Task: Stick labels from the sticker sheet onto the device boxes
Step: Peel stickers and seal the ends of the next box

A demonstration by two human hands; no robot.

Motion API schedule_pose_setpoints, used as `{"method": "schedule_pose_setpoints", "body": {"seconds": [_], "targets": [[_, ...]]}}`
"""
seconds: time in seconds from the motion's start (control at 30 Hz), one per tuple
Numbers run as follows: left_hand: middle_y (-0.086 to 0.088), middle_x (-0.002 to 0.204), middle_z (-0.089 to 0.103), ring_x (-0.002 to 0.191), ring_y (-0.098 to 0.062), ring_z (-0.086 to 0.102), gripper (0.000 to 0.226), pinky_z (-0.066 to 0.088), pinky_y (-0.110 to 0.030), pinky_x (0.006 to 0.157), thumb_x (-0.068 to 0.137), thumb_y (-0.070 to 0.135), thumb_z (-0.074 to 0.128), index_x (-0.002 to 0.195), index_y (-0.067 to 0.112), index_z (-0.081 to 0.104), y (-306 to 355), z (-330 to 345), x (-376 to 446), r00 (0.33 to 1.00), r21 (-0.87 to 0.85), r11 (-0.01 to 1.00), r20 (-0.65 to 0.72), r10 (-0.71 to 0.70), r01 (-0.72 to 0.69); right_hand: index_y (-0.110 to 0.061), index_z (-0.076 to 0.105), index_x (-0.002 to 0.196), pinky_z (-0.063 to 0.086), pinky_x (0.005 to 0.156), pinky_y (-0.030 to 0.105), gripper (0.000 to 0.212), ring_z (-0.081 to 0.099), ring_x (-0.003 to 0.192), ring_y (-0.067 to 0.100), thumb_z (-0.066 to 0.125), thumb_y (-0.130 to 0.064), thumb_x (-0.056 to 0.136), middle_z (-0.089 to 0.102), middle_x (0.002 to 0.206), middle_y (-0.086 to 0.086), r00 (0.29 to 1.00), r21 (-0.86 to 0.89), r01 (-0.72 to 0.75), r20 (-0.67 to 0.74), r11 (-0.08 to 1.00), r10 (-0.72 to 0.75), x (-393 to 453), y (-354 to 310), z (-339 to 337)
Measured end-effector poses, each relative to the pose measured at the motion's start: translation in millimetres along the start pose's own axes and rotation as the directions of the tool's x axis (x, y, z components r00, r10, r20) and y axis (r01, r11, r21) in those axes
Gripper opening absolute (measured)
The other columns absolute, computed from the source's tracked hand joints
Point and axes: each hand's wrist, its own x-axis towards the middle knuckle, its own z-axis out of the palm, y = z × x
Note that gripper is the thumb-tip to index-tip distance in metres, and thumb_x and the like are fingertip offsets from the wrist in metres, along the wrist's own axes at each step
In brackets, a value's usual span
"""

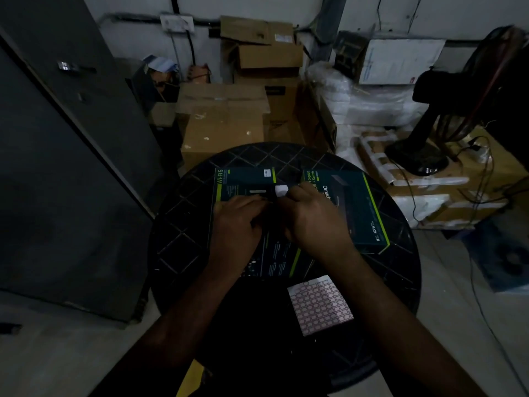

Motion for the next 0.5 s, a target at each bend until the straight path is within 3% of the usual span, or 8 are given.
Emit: {"method": "schedule_pose_setpoints", "body": {"seconds": [0.13,0.23,0.3,0.4,0.5], "targets": [[0.007,0.103,0.074,0.100,-0.011,0.065,0.025,0.044,-0.032,0.093,0.078,0.007,0.074,0.099,0.019,0.077,-5,-1,3,0.999,-0.031,0.999,-0.015,-0.037,0.037,-0.006,0.073,0.104,0.047,0.068,0.033,0.028,0.058,0.084,0.029,0.070,-0.008,0.076,0.063,0.091,0.009,1.000,0.063,-0.027,0.006,0.998,0.027,-7,7,-1],[0.006,0.100,0.075,0.099,-0.007,0.064,0.018,0.034,-0.016,0.094,0.080,0.012,0.078,0.096,0.018,0.078,-4,-1,4,0.999,-0.058,0.998,-0.039,-0.034,0.032,-0.010,0.075,0.108,0.050,0.079,0.031,0.034,0.059,0.095,0.025,0.073,-0.008,0.074,0.066,0.097,0.006,0.995,0.214,-0.100,0.028,0.972,0.097,-13,15,1],[0.006,0.099,0.075,0.098,-0.007,0.064,0.016,0.032,-0.016,0.091,0.080,0.013,0.079,0.095,0.018,0.078,-3,-2,4,0.998,-0.059,0.998,-0.049,-0.029,0.026,-0.013,0.077,0.107,0.050,0.084,0.027,0.030,0.061,0.098,0.019,0.073,-0.012,0.077,0.068,0.099,0.003,0.980,0.353,-0.187,0.000,0.917,0.199,-14,18,-1],[0.006,0.098,0.075,0.097,-0.008,0.064,0.016,0.032,-0.020,0.087,0.079,0.013,0.080,0.094,0.018,0.078,-3,-2,2,0.999,-0.034,0.999,-0.052,-0.017,0.015,-0.015,0.078,0.102,0.052,0.081,0.020,0.020,0.067,0.090,0.011,0.069,-0.011,0.085,0.072,0.096,0.001,0.944,0.534,-0.260,-0.034,0.805,0.328,-9,23,-5],[0.006,0.098,0.075,0.097,-0.007,0.063,0.016,0.032,-0.021,0.085,0.079,0.013,0.080,0.094,0.019,0.078,-3,-1,0,0.998,-0.028,1.000,-0.067,-0.012,0.010,-0.019,0.079,0.096,0.053,0.071,0.022,0.011,0.066,0.079,0.007,0.071,-0.015,0.089,0.072,0.090,-0.003,0.942,0.550,-0.281,0.002,0.786,0.335,1,25,-5]]}}
